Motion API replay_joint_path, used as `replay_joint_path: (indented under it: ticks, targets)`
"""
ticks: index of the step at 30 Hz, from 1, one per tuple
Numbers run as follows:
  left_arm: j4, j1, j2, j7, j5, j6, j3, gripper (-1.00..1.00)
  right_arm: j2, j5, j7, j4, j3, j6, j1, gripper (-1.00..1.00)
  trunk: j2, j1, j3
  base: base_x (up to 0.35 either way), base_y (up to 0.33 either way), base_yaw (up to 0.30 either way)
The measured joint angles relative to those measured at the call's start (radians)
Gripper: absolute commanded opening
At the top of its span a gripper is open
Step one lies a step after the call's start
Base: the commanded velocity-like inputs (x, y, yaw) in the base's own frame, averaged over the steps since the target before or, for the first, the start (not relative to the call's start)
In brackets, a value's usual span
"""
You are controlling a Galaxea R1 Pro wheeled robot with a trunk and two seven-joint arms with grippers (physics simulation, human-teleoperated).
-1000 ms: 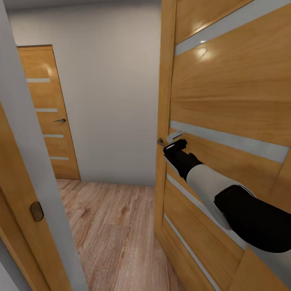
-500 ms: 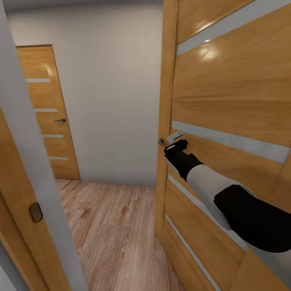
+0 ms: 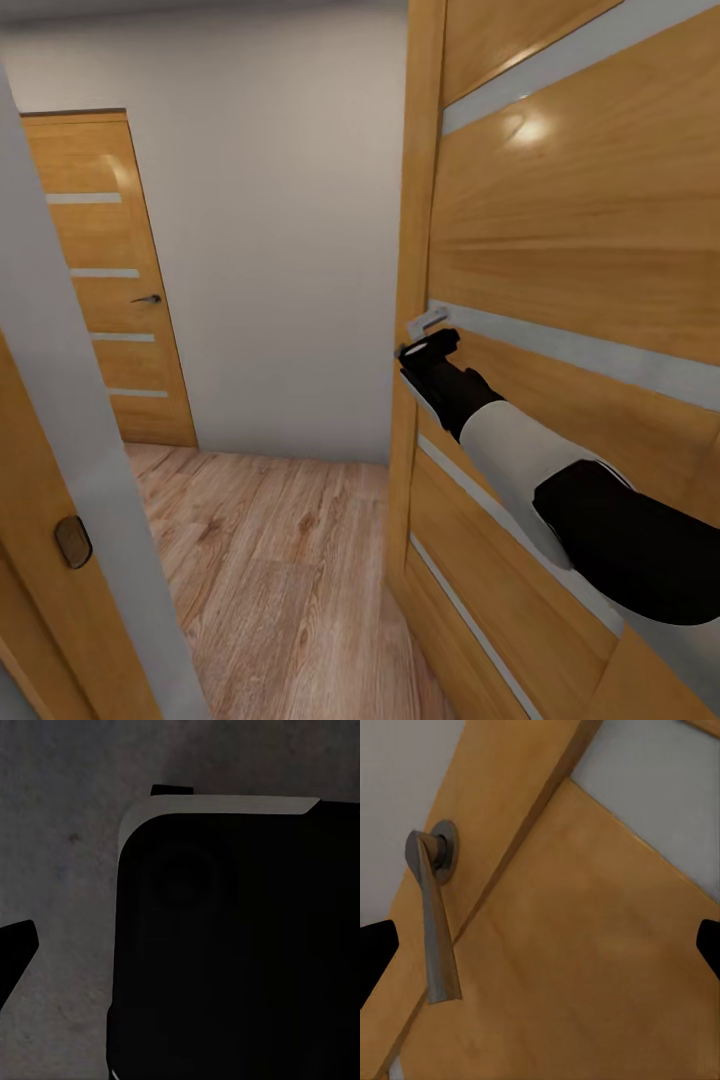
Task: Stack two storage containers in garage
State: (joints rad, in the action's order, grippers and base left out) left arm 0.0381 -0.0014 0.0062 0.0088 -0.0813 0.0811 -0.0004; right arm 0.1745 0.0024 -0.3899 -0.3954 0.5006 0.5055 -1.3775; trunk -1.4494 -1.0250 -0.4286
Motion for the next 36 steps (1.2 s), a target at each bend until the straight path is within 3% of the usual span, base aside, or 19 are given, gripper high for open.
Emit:
replay_joint_path:
  ticks: [6,20,36]
  targets:
    - [0.000,0.000,-0.001,0.000,0.002,-0.001,0.000,1.00,0.000,-0.001,0.009,-0.009,0.000,0.007,0.001,1.00,0.000,0.000,0.000,0.047,0.000,0.000]
    - [0.000,0.000,-0.001,-0.002,0.005,-0.001,-0.004,1.00,0.000,-0.006,0.010,-0.009,0.002,0.007,0.001,1.00,0.000,0.000,0.000,0.285,0.000,0.000]
    - [0.000,0.000,0.000,-0.002,0.004,-0.001,-0.003,1.00,0.000,-0.012,-0.001,0.081,-0.004,-0.022,-0.001,1.00,0.000,0.000,0.000,0.017,0.000,0.000]
